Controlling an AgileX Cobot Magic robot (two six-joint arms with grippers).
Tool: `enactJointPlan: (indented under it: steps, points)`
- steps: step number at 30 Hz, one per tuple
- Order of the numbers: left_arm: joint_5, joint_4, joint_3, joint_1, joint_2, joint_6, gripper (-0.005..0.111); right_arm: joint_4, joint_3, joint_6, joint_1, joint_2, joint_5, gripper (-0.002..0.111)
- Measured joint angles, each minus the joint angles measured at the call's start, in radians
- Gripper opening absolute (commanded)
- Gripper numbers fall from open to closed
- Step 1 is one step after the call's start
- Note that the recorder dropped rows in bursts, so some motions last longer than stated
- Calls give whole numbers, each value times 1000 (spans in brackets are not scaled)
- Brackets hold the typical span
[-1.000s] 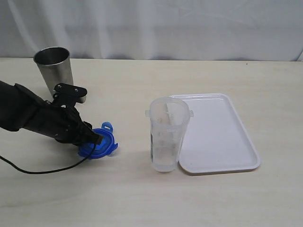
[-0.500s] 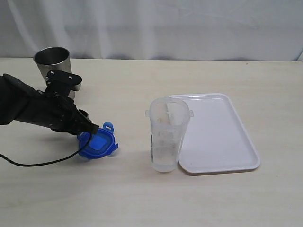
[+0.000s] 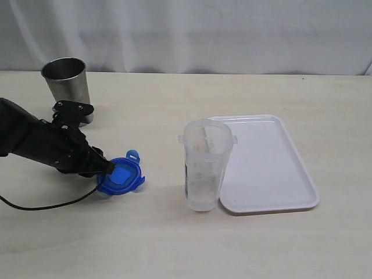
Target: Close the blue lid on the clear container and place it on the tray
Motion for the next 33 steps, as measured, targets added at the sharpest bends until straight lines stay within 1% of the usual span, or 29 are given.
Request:
enactJointPlan:
  steps: [22,28,31,33]
  points:
    - [8,-4,-45,0,25,38,38,0,0,0,0,0,0,5]
    - [8,-4,-45,0,25,38,16,0,0,0,0,0,0,5]
    - [8,-4,-45,0,25,38,8,0,0,0,0,0,0,5]
    - [10,-4,-47,0,25,38,4,0,0,0,0,0,0,5]
